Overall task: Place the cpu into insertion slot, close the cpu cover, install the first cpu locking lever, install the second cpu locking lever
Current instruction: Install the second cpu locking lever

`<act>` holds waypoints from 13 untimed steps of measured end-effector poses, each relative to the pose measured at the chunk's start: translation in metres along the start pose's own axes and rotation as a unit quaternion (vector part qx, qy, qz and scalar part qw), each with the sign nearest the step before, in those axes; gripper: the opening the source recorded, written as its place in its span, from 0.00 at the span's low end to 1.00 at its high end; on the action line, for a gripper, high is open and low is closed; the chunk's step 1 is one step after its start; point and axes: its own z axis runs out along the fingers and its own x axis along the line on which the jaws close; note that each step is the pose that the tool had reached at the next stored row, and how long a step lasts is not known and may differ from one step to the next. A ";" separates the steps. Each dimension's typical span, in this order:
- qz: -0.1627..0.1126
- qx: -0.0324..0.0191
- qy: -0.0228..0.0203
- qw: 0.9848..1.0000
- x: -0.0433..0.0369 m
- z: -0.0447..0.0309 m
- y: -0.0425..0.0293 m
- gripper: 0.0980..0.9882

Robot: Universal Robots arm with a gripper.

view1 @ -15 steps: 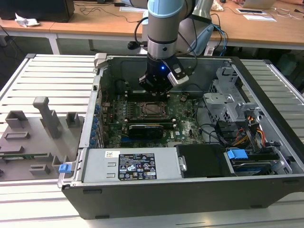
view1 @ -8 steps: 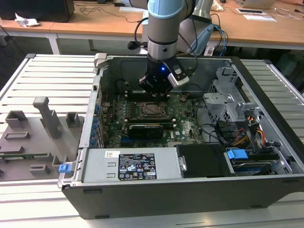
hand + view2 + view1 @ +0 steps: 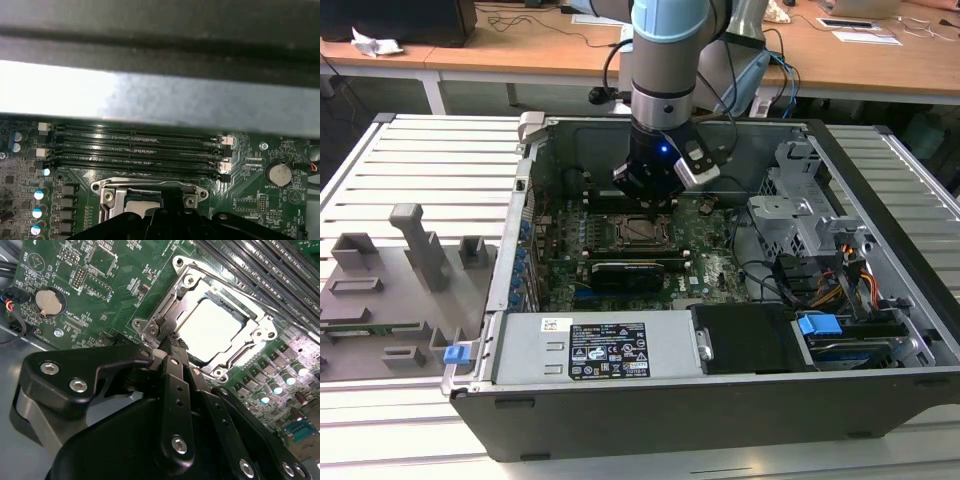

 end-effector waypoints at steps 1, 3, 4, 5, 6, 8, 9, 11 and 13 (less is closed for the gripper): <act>0.000 0.000 0.000 1.000 0.0000 -0.0005 0.0000 0.01; 0.000 0.000 0.000 1.000 -0.0001 -0.0035 0.0001 0.01; 0.000 0.000 0.000 1.000 -0.0005 -0.0130 0.0005 0.01; 0.000 0.000 0.000 1.000 -0.0008 -0.0193 0.0007 0.01; 0.000 0.000 0.000 1.000 -0.0008 -0.0193 0.0007 0.01; 0.000 0.000 0.000 1.000 -0.0006 -0.0196 -0.0017 0.01; 0.000 0.000 0.000 1.000 -0.0005 -0.0196 -0.0028 0.01; 0.000 0.000 0.000 1.000 -0.0003 -0.0197 -0.0059 0.01; 0.000 0.000 0.000 1.000 0.0000 -0.0199 -0.0099 0.01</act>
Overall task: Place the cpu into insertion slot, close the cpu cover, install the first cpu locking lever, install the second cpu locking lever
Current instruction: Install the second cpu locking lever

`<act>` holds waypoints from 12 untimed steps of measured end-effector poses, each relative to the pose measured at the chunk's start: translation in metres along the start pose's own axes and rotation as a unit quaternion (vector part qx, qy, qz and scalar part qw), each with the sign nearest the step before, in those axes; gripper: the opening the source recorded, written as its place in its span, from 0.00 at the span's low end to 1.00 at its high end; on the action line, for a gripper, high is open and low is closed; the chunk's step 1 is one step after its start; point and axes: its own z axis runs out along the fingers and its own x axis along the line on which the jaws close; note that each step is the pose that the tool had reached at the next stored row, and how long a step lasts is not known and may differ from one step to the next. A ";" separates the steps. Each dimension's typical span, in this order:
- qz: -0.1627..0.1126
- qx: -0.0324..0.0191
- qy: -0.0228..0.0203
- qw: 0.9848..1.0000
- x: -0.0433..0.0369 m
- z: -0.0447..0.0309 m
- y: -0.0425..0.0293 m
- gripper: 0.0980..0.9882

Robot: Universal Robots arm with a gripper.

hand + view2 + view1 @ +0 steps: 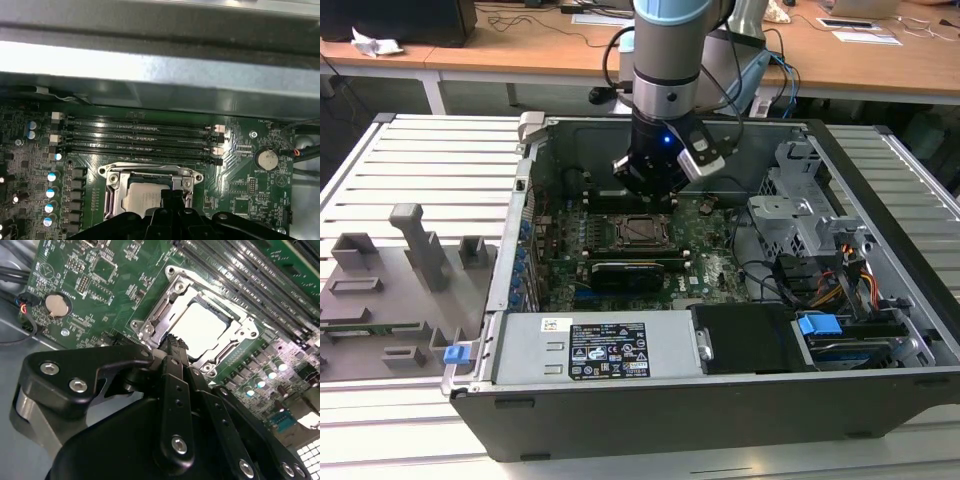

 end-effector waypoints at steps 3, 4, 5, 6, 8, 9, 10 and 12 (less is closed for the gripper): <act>0.000 0.000 0.000 1.000 0.0002 -0.0001 -0.0037 0.01; 0.000 0.000 0.000 1.000 0.0005 -0.0003 -0.0068 0.01; 0.000 0.000 0.000 1.000 0.0006 -0.0004 -0.0088 0.01; 0.000 0.000 0.000 1.000 0.0007 -0.0004 -0.0106 0.01; 0.000 0.000 0.000 1.000 0.0011 -0.0006 -0.0159 0.01; 0.001 0.000 0.000 1.000 0.0012 -0.0011 -0.0164 0.01; 0.001 0.000 0.000 1.000 0.0011 -0.0020 -0.0164 0.01; 0.000 0.000 0.000 1.000 0.0010 -0.0041 -0.0164 0.01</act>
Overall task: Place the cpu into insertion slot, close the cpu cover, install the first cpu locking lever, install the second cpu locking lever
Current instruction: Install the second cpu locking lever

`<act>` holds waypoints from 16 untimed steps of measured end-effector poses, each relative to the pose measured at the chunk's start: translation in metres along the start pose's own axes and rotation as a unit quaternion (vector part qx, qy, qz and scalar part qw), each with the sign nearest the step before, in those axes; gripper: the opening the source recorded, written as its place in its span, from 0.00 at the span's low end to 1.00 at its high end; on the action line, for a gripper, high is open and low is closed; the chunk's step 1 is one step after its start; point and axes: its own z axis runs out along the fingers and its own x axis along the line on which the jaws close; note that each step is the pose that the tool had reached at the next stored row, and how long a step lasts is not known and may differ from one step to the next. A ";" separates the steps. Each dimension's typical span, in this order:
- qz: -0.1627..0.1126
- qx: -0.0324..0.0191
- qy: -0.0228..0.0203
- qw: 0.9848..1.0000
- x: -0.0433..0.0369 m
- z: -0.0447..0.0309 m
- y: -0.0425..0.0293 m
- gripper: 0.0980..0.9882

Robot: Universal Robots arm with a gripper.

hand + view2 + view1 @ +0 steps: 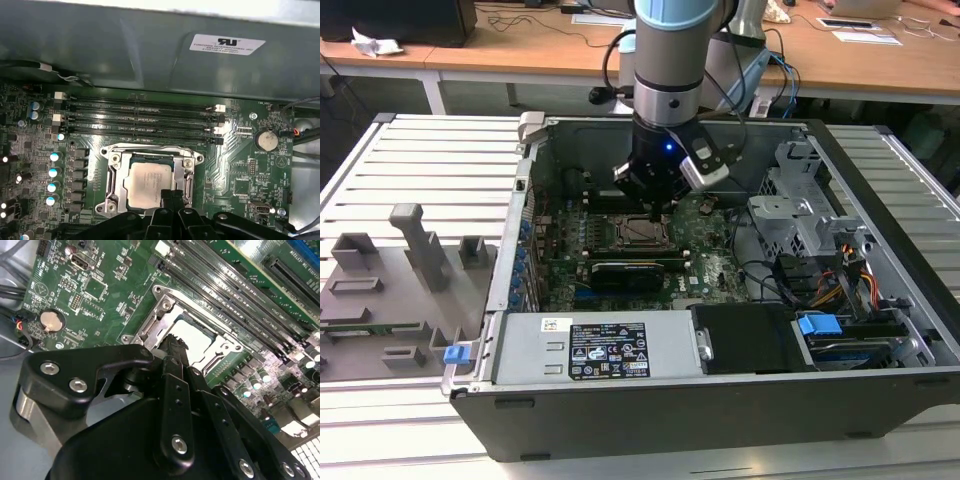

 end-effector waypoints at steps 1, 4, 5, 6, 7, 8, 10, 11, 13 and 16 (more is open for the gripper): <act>0.000 0.000 0.000 1.000 0.0000 -0.0001 -0.0002 0.01; 0.000 0.000 0.000 1.000 0.0002 -0.0002 -0.0033 0.01; 0.000 0.000 0.000 1.000 0.0004 -0.0003 -0.0053 0.01; 0.000 0.000 0.000 1.000 0.0005 -0.0003 -0.0068 0.01; 0.000 0.000 0.000 1.000 0.0007 -0.0003 -0.0096 0.01; 0.000 0.000 0.000 1.000 0.0008 -0.0004 -0.0115 0.01; 0.000 0.000 0.000 1.000 0.0009 -0.0003 -0.0121 0.01; 0.000 0.000 0.000 1.000 0.0009 -0.0004 -0.0123 0.01; 0.000 0.000 0.000 1.000 0.0009 -0.0004 -0.0127 0.01; 0.000 0.000 0.000 1.000 0.0009 -0.0004 -0.0140 0.01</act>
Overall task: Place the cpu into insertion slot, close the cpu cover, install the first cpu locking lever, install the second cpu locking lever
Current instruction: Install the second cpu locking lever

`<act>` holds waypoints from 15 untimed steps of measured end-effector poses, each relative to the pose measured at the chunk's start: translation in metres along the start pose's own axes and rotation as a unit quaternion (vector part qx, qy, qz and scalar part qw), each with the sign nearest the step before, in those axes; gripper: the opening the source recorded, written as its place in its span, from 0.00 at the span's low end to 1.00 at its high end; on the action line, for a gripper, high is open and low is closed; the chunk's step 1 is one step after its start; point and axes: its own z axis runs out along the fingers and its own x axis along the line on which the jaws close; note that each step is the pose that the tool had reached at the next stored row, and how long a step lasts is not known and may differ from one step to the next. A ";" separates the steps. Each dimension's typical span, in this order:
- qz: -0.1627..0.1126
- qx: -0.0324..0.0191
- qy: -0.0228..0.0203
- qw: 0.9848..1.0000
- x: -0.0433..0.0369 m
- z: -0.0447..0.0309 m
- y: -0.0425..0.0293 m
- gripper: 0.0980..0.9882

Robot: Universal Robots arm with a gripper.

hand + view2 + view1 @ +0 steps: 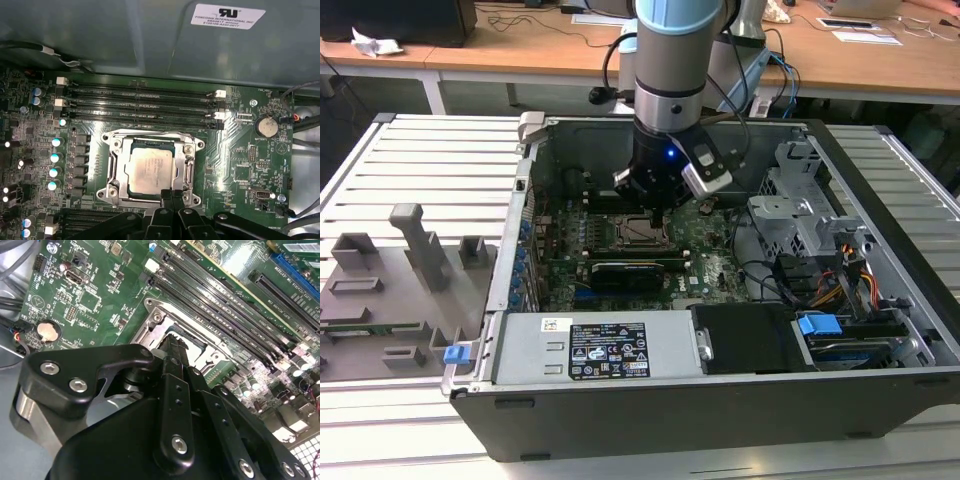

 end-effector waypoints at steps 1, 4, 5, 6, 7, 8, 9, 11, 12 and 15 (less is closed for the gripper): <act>0.000 0.000 0.000 1.000 0.0001 0.0000 -0.0003 0.01; 0.000 0.000 0.000 1.000 0.0001 0.0000 -0.0016 0.01; 0.000 0.000 0.000 1.000 0.0002 0.0000 -0.0021 0.01; 0.000 0.000 0.000 1.000 0.0002 0.0000 -0.0024 0.01; 0.000 0.000 0.000 1.000 0.0002 0.0000 -0.0026 0.01; 0.000 0.000 0.000 1.000 0.0002 -0.0001 -0.0030 0.01; 0.000 0.000 0.000 1.000 0.0002 -0.0001 -0.0034 0.01; 0.000 0.000 0.000 1.000 0.0003 -0.0001 -0.0045 0.01; 0.000 0.000 0.000 1.000 0.0004 -0.0002 -0.0056 0.01; 0.000 0.000 0.000 1.000 0.0007 -0.0003 -0.0093 0.01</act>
